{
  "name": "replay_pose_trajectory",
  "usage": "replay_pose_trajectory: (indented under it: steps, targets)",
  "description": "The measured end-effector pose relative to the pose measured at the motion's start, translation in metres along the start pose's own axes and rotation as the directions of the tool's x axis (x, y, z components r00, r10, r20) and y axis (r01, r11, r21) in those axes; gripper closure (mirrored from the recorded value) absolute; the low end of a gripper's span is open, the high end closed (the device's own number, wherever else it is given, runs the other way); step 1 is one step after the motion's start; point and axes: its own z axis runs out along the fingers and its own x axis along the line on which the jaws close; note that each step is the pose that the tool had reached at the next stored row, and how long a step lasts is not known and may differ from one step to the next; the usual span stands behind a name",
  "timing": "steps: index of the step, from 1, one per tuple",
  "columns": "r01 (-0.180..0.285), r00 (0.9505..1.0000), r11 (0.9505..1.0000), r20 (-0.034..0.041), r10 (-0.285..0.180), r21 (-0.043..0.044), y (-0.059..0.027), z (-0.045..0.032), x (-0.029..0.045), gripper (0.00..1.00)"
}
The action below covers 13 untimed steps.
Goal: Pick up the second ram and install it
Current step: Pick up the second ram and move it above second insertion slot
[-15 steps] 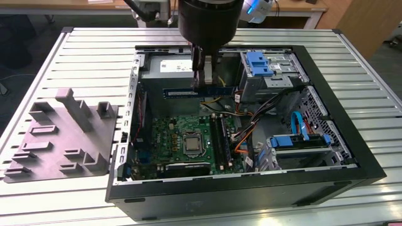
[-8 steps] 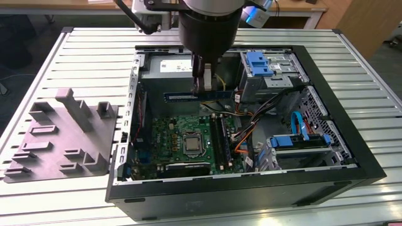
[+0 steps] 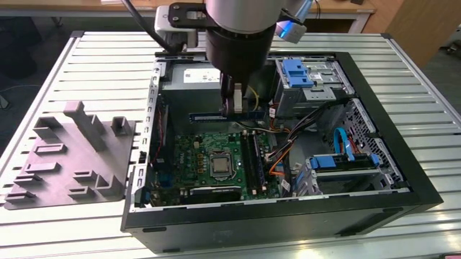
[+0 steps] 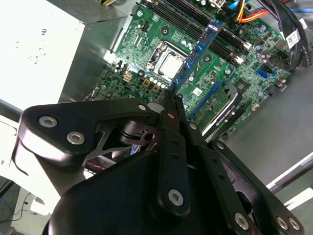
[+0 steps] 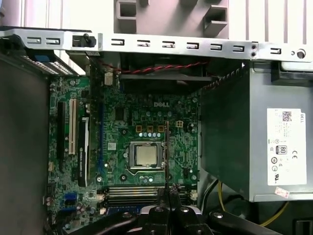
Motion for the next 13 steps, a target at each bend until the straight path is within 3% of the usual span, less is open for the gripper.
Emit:
replay_pose_trajectory:
  steps: [8,13]
  targets:
    - [0.000,1.0000,1.0000,0.0010,0.000,-0.0006,-0.0010,0.0134,0.0022,0.89]
    - [0.000,1.0000,1.0000,0.0011,0.000,-0.0012,-0.0018,0.0166,0.0026,0.89]
